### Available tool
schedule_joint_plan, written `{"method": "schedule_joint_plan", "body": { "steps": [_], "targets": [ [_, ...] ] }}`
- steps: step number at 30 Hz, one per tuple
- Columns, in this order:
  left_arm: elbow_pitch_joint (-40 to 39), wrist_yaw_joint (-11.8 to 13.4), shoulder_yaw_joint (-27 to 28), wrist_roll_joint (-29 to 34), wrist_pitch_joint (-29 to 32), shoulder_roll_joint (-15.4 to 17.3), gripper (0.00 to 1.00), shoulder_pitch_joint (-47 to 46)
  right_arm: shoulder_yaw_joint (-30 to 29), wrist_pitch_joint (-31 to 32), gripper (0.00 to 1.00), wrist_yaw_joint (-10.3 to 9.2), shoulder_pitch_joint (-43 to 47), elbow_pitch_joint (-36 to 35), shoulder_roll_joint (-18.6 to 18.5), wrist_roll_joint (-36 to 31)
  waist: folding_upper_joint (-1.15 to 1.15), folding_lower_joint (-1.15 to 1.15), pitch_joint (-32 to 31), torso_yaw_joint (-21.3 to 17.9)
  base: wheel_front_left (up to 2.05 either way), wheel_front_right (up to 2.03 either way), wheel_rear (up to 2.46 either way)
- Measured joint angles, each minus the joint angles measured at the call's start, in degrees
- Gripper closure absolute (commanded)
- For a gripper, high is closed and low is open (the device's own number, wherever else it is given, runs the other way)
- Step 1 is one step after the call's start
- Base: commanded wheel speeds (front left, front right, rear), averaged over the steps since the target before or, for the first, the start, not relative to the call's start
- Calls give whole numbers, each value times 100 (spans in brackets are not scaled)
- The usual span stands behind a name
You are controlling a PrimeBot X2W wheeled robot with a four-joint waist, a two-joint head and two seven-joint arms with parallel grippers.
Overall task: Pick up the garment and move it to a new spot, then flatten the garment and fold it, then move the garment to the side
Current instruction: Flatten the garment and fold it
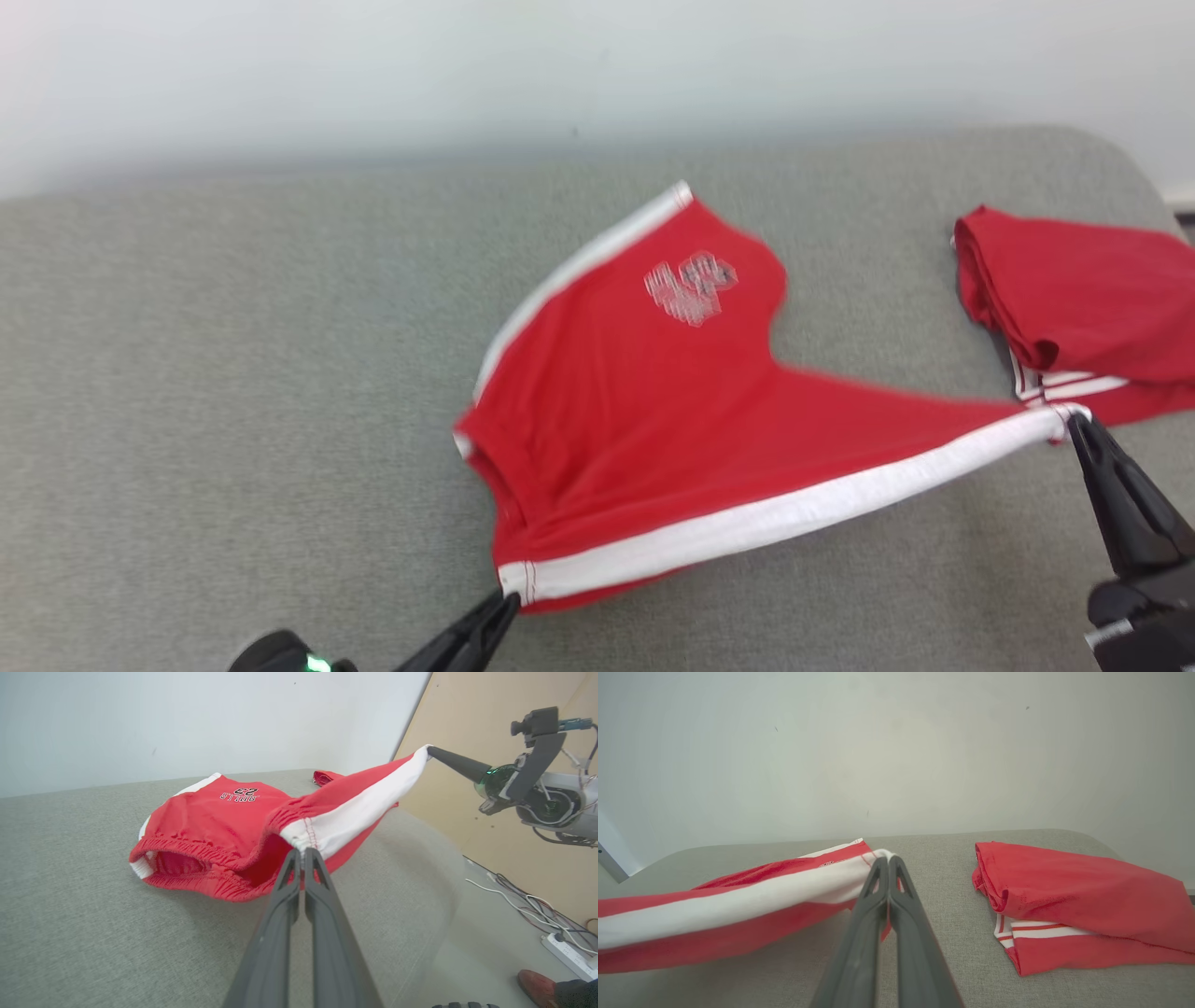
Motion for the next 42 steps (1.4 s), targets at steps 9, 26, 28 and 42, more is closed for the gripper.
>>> {"method": "schedule_joint_plan", "body": {
  "steps": [9,26,28,42],
  "targets": [
    [191,-29,-338,-1028,134,-606,100,-288,126,158,100,0,-157,309,-225,33,1,2,-215,350,0,0,0],
    [1739,-30,152,-3081,20,-2149,100,-1646,1195,1136,100,0,-3646,2608,-222,-96,2,4,702,1038,0,0,0],
    [1812,-30,202,-3193,18,-2234,100,-1717,1373,1161,100,0,-4008,2873,-192,-78,2,4,835,1135,0,0,0],
    [2504,-36,435,-3379,9,-2704,100,-2198,2638,743,100,0,-5923,4805,511,-40,3,4,1540,1758,0,0,0]
  ]
}}
